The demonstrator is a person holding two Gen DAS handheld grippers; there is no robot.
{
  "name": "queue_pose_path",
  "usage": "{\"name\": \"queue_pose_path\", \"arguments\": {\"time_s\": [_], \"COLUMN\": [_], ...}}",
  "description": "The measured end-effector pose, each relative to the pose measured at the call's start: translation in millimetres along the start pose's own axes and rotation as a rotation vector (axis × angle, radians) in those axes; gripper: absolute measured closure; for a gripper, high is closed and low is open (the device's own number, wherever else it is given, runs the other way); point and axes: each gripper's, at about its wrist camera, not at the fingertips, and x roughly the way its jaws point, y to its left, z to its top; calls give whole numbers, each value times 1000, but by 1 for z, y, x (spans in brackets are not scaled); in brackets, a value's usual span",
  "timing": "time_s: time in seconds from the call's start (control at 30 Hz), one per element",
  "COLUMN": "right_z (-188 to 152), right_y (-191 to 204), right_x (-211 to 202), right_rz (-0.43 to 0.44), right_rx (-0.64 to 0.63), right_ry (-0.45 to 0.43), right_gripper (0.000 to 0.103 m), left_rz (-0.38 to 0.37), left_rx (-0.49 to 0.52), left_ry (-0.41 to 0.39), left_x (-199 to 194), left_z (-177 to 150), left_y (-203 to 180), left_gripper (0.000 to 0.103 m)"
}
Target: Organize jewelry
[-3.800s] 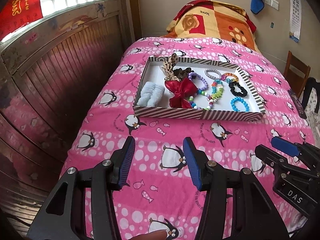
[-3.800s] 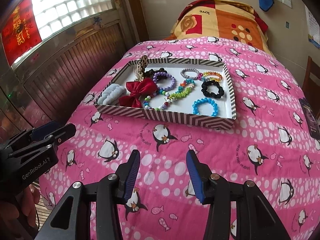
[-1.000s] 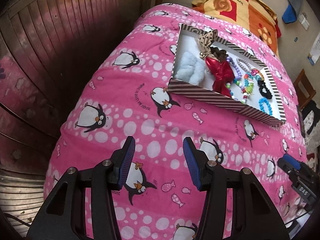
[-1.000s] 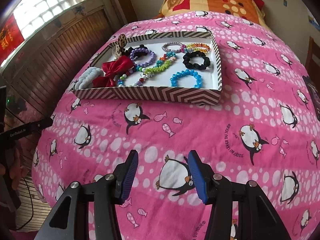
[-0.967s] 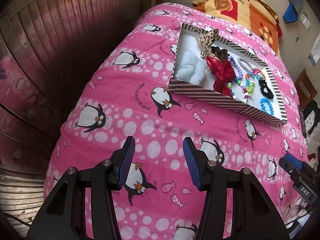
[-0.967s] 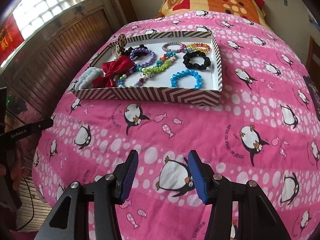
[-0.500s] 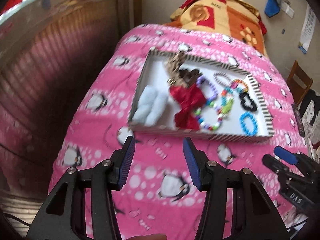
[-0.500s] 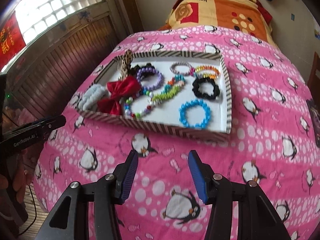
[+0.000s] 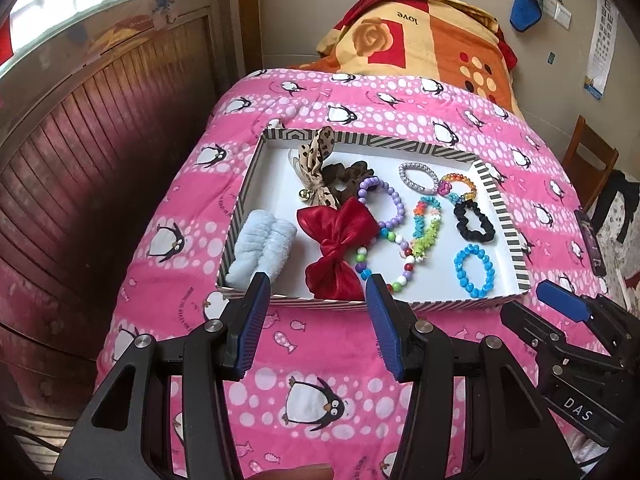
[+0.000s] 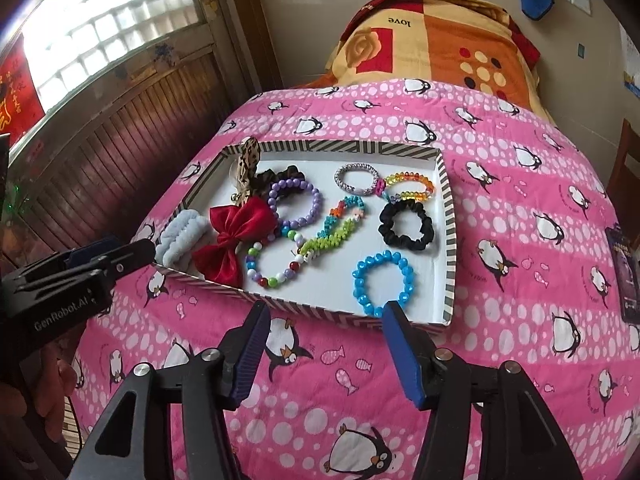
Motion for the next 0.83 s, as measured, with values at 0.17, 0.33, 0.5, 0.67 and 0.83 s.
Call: {"name": "queue_pose_path", "arguments": {"time_s": [0.17, 0.33, 0.5, 0.67, 0.83], "right_z": [1, 3, 7, 8, 4], "right_y": [0, -1, -2, -4, -14], "right_x": [2, 3, 2, 2, 1], "right_rz": [3, -4, -9, -9, -10], "right_rx": [0, 4, 7, 10, 29], "right_ry": [4, 3, -2, -2, -13], "right_gripper": [47, 47, 47, 47, 47], "left_rz": [8, 6, 5, 8, 11], "left_rx": [14, 29, 40, 49, 75], "left_ry": [-4, -8, -15, -16, -31], "left_x": [1, 1, 1, 3, 3], "left_z": [1, 4, 7, 8, 5], "left_y": [-3, -8, -13, -15, -18], "left_gripper": [54, 54, 54, 54, 54]}}
